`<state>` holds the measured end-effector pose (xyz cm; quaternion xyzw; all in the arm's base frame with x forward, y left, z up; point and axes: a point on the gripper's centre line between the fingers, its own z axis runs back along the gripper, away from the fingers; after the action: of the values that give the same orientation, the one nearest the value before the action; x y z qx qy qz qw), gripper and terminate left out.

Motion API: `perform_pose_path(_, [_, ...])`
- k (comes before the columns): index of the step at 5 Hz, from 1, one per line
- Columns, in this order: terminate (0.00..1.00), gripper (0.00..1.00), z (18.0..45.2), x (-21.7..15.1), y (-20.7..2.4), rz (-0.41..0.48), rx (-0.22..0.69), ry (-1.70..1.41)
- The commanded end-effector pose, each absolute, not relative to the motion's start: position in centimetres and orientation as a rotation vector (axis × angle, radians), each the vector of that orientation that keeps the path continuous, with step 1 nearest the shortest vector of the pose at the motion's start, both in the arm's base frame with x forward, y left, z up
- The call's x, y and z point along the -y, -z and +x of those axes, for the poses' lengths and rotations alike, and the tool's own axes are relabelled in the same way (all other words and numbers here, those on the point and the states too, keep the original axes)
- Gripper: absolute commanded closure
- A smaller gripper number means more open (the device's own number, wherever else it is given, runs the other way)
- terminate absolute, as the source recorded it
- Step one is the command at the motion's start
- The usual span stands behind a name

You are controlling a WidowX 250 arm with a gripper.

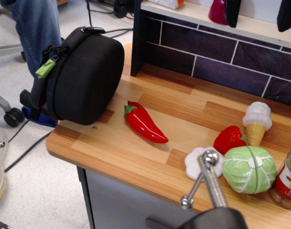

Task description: Zip zipper bag

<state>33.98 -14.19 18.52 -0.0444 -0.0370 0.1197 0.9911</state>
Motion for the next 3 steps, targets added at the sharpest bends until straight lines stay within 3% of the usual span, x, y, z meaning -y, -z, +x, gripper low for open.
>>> perform_pose_path(1, [0.00, 0.00, 34.0, 14.2, -18.5, -0.089, 0.074, -0.240])
perform_pose_path(3, [0.00, 0.00, 27.0, 5.3, -20.2, -0.038, 0.009, -0.066])
